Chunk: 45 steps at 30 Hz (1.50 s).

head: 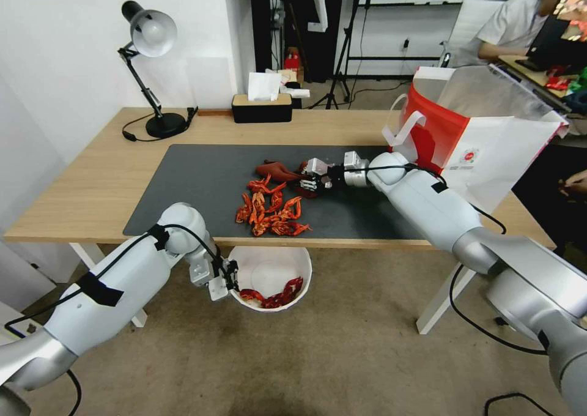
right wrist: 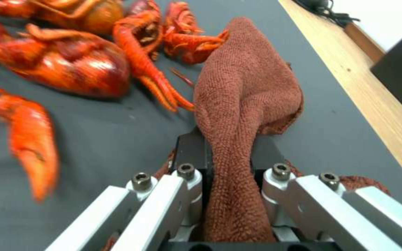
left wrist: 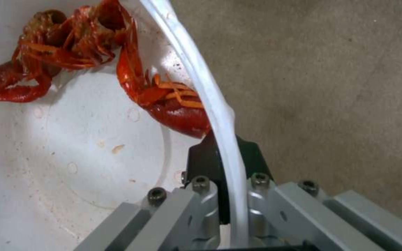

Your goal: Sweep shrimp from table into container with towel, then put container into takeout bag.

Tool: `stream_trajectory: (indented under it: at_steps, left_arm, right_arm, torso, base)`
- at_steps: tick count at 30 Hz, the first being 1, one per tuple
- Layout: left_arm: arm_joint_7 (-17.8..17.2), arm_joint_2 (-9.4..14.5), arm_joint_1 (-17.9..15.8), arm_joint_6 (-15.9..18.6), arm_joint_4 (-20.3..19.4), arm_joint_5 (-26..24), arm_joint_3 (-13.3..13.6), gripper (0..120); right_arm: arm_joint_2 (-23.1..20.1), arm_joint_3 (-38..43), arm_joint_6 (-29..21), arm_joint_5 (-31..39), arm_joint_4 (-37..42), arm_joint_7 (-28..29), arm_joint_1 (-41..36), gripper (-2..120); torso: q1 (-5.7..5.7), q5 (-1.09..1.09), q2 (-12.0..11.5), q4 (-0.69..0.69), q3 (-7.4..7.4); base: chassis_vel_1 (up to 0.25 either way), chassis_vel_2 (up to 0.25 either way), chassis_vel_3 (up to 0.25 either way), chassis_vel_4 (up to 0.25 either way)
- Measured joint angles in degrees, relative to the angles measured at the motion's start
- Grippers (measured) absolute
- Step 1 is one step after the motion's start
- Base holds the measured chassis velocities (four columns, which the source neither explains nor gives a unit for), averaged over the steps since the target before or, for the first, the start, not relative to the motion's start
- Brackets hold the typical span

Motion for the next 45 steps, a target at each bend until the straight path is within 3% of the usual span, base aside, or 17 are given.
stream_trajectory:
  at_steps: [45]
  left_arm:
    - [-0.3,0.8,-0.9,-0.4,0.9,-0.3,-0.3,0]
  right_arm:
    - [-8.6,-2.0,-2.0,4.6,15.5,-0.5,-5.9,10]
  torso:
    - [0.01,0.00,0.0,0.01,0.01]
  base:
    - [0.000,0.000,0.000,0.000]
